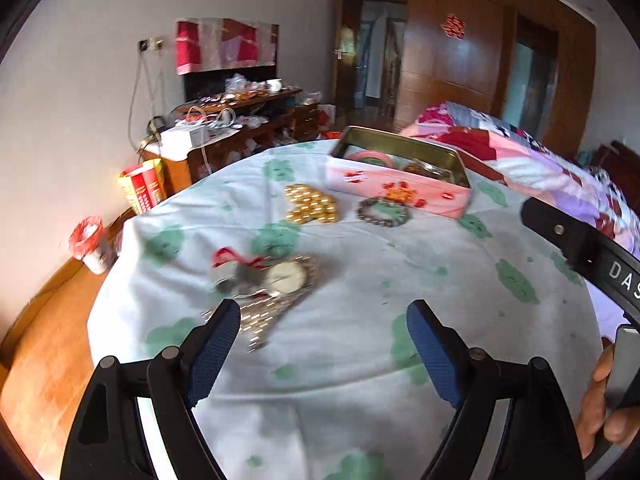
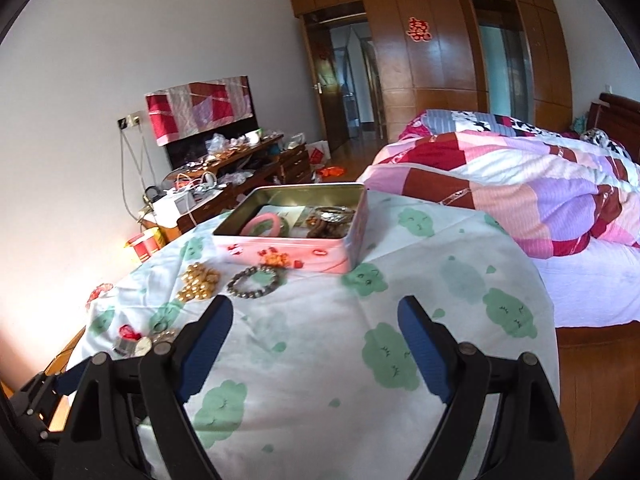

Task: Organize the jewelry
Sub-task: 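Lift both grippers away from the tin, then grasp the silver wristwatch with the right gripper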

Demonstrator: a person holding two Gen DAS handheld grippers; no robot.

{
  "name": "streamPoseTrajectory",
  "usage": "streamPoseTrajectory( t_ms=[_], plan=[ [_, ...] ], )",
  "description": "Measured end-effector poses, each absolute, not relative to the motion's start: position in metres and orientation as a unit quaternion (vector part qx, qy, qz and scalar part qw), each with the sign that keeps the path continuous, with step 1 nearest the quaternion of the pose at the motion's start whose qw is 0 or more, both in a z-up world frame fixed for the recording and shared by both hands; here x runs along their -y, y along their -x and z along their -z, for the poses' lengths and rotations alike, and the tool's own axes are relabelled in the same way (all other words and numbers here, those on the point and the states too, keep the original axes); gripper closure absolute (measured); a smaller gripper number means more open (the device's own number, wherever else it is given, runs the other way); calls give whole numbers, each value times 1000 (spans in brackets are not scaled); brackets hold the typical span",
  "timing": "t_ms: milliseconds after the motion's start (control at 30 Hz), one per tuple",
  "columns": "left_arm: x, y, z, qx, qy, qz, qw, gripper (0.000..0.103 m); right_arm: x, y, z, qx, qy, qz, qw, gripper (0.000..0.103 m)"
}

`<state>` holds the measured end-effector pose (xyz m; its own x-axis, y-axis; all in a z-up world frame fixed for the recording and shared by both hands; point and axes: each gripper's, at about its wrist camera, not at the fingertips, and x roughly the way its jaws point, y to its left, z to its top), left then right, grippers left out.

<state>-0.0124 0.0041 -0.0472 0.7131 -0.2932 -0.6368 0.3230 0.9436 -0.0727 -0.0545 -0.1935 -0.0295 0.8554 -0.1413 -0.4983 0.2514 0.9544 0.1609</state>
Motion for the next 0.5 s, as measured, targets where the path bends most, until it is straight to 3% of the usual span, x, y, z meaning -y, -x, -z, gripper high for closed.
streamPoseTrajectory(
  t_ms=[200, 300, 367, 500],
  plan=[
    [-35, 10, 50, -346, 1, 134, 928, 18, 180, 59, 28, -248, -101, 82, 960, 19],
    [-46, 10, 53, -346, -6, 126, 930, 18, 173, 56, 31, -262, -94, 67, 958, 26],
    [-53, 10, 56, -349, -5, 127, 929, 18, 167, 53, 33, -272, -90, 49, 957, 36],
    [-65, 7, 61, -353, 2, 121, 928, 18, 155, 48, 40, -296, -94, 0, 951, 39]
  ],
)
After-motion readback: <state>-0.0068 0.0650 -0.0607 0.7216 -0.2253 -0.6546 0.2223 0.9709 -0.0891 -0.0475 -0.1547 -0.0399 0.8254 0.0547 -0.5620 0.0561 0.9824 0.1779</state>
